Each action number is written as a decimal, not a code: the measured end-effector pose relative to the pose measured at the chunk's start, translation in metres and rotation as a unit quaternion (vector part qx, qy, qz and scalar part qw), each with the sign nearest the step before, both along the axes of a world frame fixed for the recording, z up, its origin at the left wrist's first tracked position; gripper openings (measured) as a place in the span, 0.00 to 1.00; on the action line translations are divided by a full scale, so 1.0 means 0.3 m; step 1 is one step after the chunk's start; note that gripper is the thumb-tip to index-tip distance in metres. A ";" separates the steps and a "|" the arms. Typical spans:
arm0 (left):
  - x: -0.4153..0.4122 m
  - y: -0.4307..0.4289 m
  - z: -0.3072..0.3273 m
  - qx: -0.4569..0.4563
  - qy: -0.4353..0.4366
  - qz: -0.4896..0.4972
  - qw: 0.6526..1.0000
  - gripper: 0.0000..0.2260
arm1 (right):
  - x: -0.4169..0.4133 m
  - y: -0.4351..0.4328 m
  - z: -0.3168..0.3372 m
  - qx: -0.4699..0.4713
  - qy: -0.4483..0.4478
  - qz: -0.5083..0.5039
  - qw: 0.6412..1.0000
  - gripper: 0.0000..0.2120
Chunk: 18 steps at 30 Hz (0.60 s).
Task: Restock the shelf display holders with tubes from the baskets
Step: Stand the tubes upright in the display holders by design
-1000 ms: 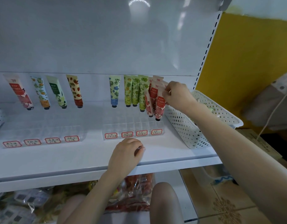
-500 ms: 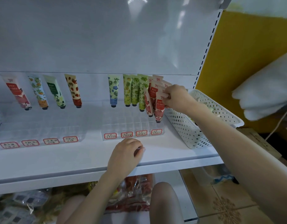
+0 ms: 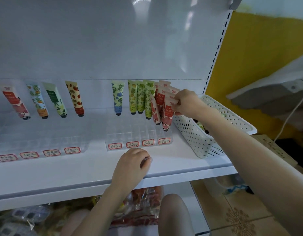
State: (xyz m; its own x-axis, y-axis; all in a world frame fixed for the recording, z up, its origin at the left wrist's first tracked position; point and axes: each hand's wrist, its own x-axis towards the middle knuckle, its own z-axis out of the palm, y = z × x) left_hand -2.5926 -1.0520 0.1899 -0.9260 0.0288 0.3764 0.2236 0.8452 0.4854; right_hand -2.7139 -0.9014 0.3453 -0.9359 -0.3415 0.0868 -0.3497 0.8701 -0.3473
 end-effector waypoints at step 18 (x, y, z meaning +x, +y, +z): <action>-0.001 -0.001 -0.001 0.010 0.012 0.002 1.000 0.09 | -0.009 -0.129 0.023 0.051 0.134 0.018 0.990 0.06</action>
